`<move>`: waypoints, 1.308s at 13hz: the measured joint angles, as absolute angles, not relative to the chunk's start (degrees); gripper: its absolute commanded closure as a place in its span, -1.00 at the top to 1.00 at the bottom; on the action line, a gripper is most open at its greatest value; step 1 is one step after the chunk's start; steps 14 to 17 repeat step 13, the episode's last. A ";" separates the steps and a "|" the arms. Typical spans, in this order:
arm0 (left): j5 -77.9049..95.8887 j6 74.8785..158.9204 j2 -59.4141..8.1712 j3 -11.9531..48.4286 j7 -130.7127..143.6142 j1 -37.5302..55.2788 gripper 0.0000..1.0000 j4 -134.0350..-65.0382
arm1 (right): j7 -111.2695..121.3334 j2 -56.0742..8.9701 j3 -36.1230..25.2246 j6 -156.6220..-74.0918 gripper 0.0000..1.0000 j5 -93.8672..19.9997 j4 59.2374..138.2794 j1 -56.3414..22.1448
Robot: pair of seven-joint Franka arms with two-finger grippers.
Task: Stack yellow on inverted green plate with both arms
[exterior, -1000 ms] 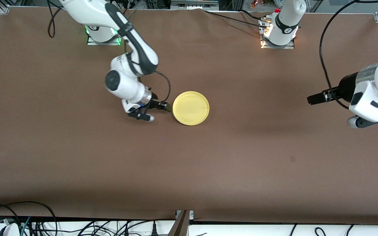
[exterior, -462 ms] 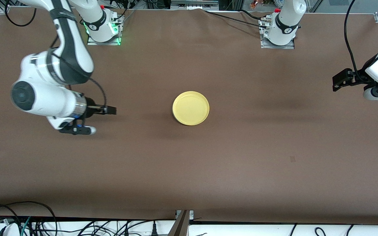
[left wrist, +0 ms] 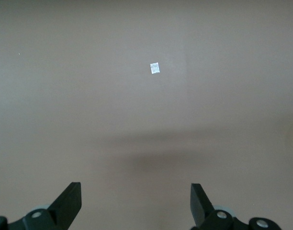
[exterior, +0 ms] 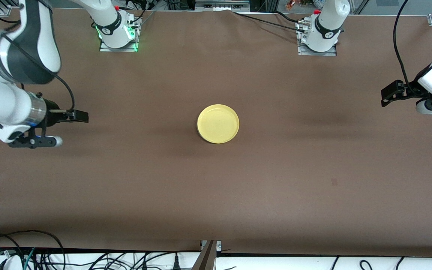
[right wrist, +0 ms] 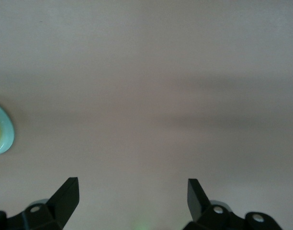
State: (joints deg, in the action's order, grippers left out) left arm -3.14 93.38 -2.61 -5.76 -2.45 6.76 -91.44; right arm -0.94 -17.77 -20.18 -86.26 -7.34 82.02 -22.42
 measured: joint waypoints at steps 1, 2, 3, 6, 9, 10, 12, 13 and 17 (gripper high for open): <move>-2.95 93.49 -2.59 -5.78 -2.45 6.33 1.00 -91.27 | -0.94 -15.76 -17.18 -85.29 1.00 -6.01 81.97 -19.39; -2.31 93.56 -2.58 -5.81 -2.45 5.67 1.00 -91.01 | -0.94 -13.57 -13.70 -84.75 1.00 -3.84 81.98 -15.63; -1.65 93.63 -2.58 -5.83 -2.45 5.03 1.00 -90.72 | -0.93 -11.30 -10.46 -84.44 1.00 -1.95 82.04 -11.98; -1.25 93.69 -2.57 -5.87 -2.45 4.34 1.00 -89.52 | -0.74 -5.07 -5.78 -83.20 1.00 -0.40 83.51 -6.05; -1.14 93.72 -2.57 -5.87 -2.45 4.28 1.00 -88.30 | -0.59 -3.09 -5.08 -81.82 1.00 0.08 84.71 -5.17; -1.14 93.72 -2.57 -5.90 -2.45 4.19 1.00 -88.02 | -0.59 -3.22 -5.07 -81.17 1.00 0.18 84.71 -5.16; -1.14 93.72 -2.58 -5.92 -2.45 3.59 1.00 -87.91 | -0.59 -3.51 -5.06 -80.79 1.00 0.22 84.71 -5.15; -1.14 93.72 -2.58 -5.91 -2.45 3.41 1.00 -87.91 | -0.59 -3.57 -5.06 -80.79 1.00 0.24 84.71 -5.12; -1.14 93.72 -2.58 -5.91 -2.45 3.41 1.00 -87.91 | -0.59 -3.57 -5.06 -80.79 1.00 0.24 84.71 -5.12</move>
